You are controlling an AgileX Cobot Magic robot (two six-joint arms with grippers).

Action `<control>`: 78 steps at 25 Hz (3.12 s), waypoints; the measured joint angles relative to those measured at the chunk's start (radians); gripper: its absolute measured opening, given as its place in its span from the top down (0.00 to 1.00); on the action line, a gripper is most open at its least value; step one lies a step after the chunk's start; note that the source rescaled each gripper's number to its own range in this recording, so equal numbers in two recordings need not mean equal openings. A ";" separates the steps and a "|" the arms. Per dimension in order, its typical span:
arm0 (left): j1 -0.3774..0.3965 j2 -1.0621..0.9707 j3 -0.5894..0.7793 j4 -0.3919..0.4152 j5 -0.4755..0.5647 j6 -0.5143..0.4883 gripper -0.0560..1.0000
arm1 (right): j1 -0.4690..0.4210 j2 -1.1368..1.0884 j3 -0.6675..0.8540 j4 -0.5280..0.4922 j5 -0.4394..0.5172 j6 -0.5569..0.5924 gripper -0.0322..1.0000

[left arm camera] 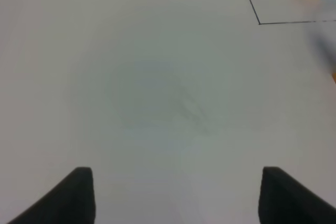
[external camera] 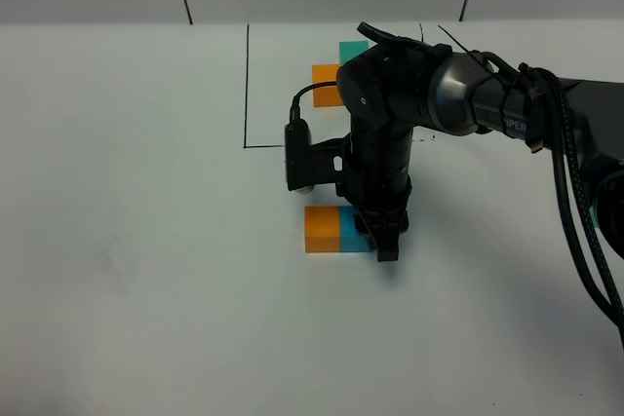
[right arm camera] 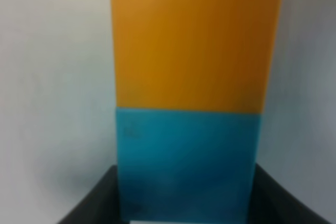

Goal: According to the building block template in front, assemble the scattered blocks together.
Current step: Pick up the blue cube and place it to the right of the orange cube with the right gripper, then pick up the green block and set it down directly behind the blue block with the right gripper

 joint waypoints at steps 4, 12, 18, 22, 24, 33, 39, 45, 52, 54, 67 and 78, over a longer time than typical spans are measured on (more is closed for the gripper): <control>0.000 0.000 0.000 0.000 0.000 0.000 0.56 | 0.000 0.000 0.000 0.000 0.000 0.003 0.94; 0.000 0.000 0.000 0.000 0.000 0.000 0.56 | 0.000 0.000 0.000 -0.001 0.007 0.004 0.94; 0.000 0.000 0.000 0.000 0.000 0.000 0.56 | 0.000 0.001 0.000 -0.002 0.008 0.004 0.94; 0.000 0.000 0.000 0.000 0.000 0.000 0.56 | 0.001 0.008 0.000 -0.003 0.007 0.021 0.81; 0.000 0.000 0.000 0.000 0.000 0.000 0.56 | 0.001 0.013 0.003 -0.003 0.011 0.042 0.59; 0.000 0.000 0.000 0.000 0.000 0.000 0.56 | -0.086 -0.166 0.013 0.012 0.082 0.401 0.07; 0.000 0.000 0.000 0.000 0.000 0.000 0.56 | -0.350 -0.323 0.174 0.041 0.016 0.788 0.07; 0.000 0.000 0.000 0.000 0.000 0.000 0.56 | -0.578 -0.447 0.336 0.007 -0.168 1.056 0.08; 0.000 0.000 0.000 0.000 0.000 0.000 0.56 | -0.710 -0.391 0.372 0.016 -0.244 1.072 0.10; 0.000 0.000 0.000 0.000 0.000 -0.001 0.56 | -0.717 -0.363 0.374 0.018 -0.265 1.043 0.11; 0.000 0.000 0.000 0.000 0.000 -0.001 0.56 | -0.726 -0.213 0.375 0.040 -0.293 0.961 0.14; 0.000 0.000 0.000 0.000 0.000 -0.001 0.56 | -0.728 -0.204 0.375 0.041 -0.271 0.960 0.94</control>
